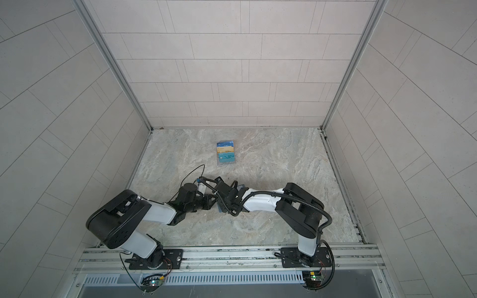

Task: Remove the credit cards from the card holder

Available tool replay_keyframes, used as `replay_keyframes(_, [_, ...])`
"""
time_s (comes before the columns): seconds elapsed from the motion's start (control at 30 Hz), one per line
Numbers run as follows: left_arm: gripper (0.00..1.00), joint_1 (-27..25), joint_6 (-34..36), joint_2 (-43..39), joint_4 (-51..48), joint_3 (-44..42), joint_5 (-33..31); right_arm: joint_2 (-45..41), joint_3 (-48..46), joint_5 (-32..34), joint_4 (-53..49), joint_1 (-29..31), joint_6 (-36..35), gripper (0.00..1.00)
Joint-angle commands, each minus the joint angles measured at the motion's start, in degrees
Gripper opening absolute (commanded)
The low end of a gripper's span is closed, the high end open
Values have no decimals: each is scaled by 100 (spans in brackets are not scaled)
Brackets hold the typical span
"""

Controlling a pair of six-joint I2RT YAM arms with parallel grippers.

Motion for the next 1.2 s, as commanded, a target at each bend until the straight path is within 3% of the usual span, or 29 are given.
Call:
replay_keyframes(0.0, [0, -20, 33, 185, -236, -104, -111, 149, 61, 259, -215, 29, 56, 56])
replay_keyframes(0.4, [0, -15, 80, 211, -260, -195, -181, 176, -14, 268, -194, -33, 129, 49])
replay_keyframes(0.77, [0, -18, 195, 151, -627, -56, -214, 19, -333, -325, 174, -370, 173, 50])
replay_keyframes(1.17, [0, -13, 233, 57, -902, 54, -255, 26, -130, 325, -502, -489, -134, 46])
